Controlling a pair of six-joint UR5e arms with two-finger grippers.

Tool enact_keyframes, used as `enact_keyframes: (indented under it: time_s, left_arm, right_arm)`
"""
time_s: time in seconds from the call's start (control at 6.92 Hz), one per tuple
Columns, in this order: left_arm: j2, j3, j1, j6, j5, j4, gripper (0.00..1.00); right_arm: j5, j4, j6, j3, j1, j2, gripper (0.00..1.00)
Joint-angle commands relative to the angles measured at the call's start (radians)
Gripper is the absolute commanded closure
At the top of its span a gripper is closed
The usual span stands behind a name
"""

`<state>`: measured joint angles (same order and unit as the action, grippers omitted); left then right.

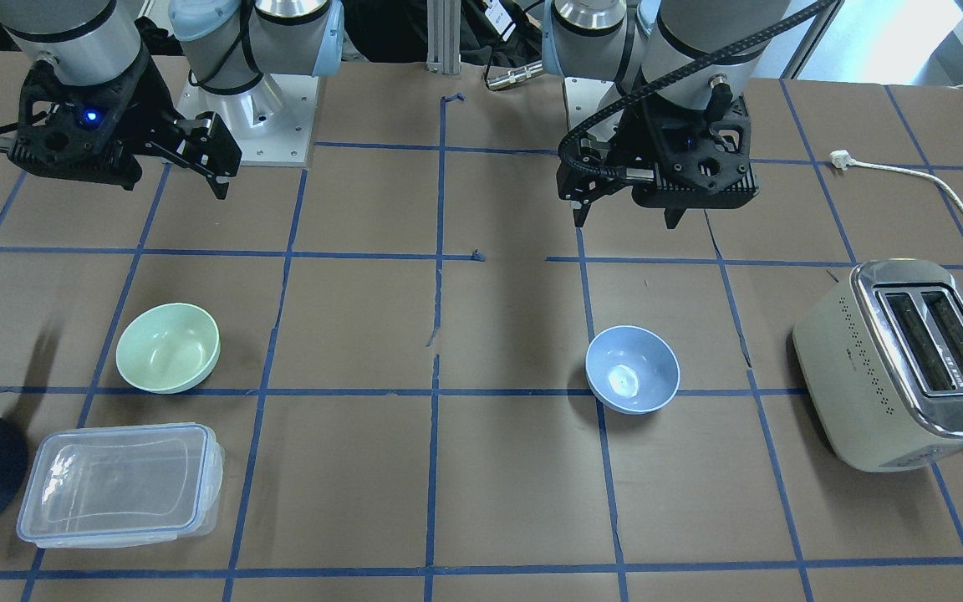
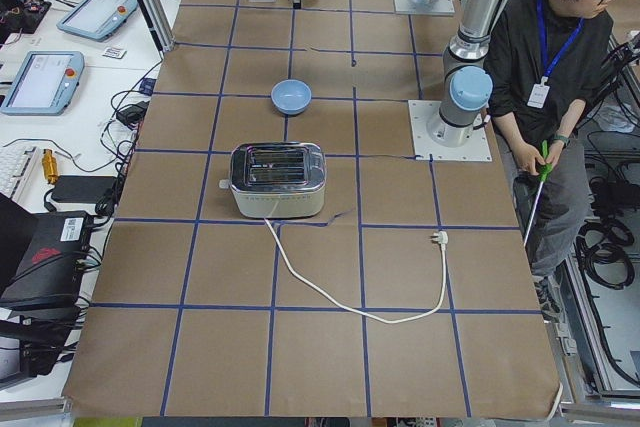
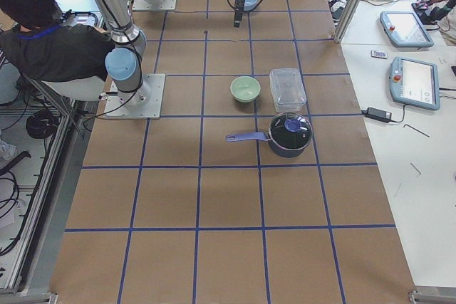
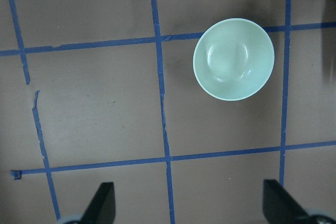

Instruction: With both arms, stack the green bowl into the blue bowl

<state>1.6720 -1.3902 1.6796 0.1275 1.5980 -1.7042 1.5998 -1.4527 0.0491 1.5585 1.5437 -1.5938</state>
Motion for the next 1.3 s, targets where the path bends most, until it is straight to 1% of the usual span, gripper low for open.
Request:
enact_keyframes:
  time_s: [0.0,0.43,0.87,1.01,1.16]
  left_arm:
    - [0.000,-0.001,0.000,-0.002,0.000,0.000,0.00]
    - [0.000,-0.001,0.000,-0.003,0.000,0.000,0.00]
    - [0.006,-0.006,-0.043,-0.008,-0.003,-0.011,0.00]
    - [0.024,-0.057,-0.046,-0.011,-0.004,0.009,0.00]
    - [0.078,-0.138,-0.049,-0.014,0.003,0.126,0.00]
  right_arm:
    - [0.000,0.000,0.000,0.000,-0.001,0.002,0.00]
    - [0.002,0.000,0.000,0.006,-0.001,0.000,0.00]
    - [0.002,0.000,0.000,0.008,-0.001,-0.002,0.00]
    - [0.002,0.000,0.000,0.008,-0.001,0.000,0.00]
    - [0.002,0.000,0.000,0.008,-0.001,0.000,0.00]
